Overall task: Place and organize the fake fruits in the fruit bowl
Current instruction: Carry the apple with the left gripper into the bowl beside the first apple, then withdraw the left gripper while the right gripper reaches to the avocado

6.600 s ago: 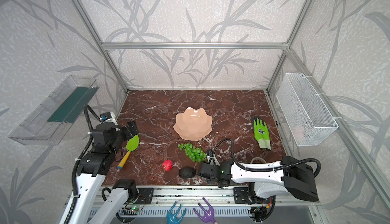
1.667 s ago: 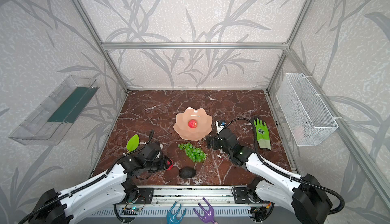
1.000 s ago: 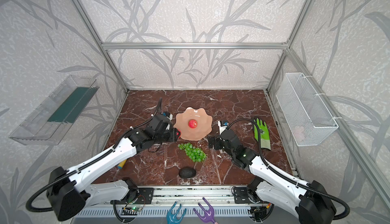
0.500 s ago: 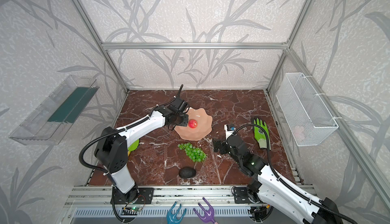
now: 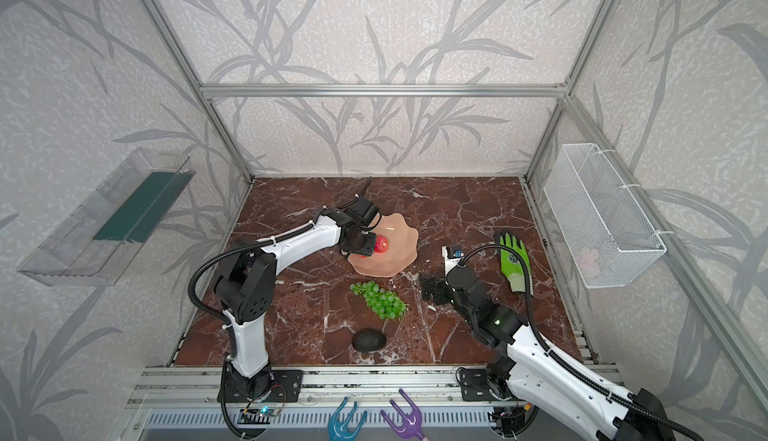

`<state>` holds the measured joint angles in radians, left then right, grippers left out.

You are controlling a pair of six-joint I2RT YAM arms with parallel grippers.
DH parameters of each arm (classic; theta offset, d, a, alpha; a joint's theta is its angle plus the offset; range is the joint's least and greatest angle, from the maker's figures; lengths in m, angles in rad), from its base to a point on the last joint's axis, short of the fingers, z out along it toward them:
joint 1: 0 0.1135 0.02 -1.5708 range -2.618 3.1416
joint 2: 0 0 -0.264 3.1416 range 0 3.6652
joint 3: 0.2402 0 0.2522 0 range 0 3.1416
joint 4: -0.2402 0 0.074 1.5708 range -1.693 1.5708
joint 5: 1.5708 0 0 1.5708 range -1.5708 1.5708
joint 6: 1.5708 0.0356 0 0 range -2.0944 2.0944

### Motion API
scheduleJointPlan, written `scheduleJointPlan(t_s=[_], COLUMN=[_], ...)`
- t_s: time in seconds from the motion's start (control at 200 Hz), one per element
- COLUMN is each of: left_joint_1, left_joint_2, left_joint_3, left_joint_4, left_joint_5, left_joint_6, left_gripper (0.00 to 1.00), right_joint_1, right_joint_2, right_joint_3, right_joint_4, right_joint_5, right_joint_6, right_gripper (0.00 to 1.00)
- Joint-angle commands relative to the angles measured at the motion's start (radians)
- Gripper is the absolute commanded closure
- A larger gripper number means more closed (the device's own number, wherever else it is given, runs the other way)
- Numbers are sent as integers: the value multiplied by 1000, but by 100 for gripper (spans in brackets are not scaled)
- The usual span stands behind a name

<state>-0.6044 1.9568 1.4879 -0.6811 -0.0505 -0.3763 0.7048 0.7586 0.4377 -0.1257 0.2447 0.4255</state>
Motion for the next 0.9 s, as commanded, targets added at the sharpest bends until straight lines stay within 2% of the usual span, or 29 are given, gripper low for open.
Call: scheduleJointPlan(t_s=[0.0,0.265,0.55,0.765,0.895], left_joint_1=[3,3,4,6,16], left_joint_2=[33,73,61,-22,-123], left_joint_3=[45,77,78,73,49], left_joint_4=[-48,-65,-76,-65,-49], left_joint_5=[3,11,11,1,-22], left_joint_6=[5,2,0,-11,-21], left_gripper=[55,52,33,26,25], right_joint_1=[-1,-2,-2,-2,-2], right_joint_2=[-3,-7,-7,2,18], right_joint_3=[3,7,9,36,42], right_joint_4=[-9,-21,-23,-45,-15], right_joint_5=[16,21,22,-9,-105], right_joint_6=[-7,-16,-19,-65,-123], right_gripper=[1,1,1,1,0])
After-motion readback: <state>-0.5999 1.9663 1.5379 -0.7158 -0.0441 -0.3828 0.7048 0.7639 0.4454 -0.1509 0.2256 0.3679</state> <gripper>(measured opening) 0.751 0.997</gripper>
